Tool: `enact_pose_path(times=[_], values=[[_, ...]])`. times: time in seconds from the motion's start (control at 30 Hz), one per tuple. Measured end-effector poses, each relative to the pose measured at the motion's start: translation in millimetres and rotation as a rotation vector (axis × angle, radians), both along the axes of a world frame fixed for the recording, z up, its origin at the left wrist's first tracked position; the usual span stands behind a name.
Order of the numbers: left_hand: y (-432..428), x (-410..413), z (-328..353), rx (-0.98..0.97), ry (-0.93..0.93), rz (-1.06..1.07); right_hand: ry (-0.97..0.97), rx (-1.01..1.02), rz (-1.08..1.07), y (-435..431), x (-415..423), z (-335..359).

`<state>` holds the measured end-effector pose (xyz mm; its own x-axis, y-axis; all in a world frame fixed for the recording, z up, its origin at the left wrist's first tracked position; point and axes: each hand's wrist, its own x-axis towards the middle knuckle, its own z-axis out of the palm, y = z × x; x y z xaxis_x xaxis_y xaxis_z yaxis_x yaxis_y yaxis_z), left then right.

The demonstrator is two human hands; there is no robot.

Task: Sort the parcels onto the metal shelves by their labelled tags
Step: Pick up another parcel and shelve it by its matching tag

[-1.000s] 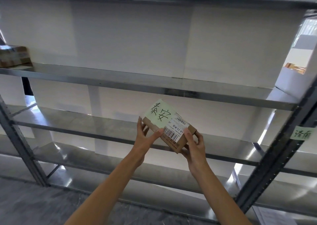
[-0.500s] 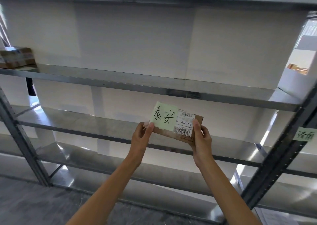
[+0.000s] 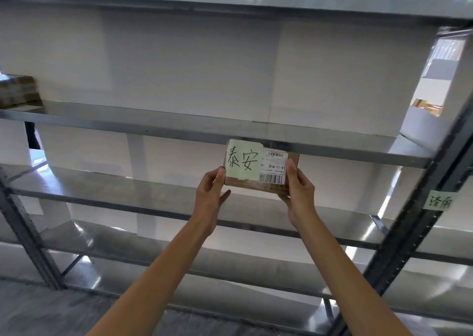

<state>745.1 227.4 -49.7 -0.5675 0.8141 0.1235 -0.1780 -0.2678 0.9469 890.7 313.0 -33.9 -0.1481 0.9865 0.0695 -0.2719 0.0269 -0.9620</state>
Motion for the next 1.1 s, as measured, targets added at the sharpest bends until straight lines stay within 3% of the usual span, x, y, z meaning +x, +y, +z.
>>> enact_pose_path(times=[0.23, 0.53, 0.8, 0.97, 1.1], values=[[2, 6, 3, 0.017, -0.082, -0.021, 0.014, 0.023, 0.005, 3, 0, 7], [6, 7, 12, 0.032, 0.140, 0.043, 0.032, 0.065, 0.117, 0, -4, 8], [11, 8, 18, 0.000, 0.055, -0.096, -0.013, 0.066, 0.096, 3, -2, 5], [13, 10, 12, 0.027, 0.143, -0.114, -0.041, 0.128, 0.032, 4, 1, 9], [16, 7, 10, 0.076, -0.016, -0.091, -0.160, 0.270, 0.039, 2, 3, 9]])
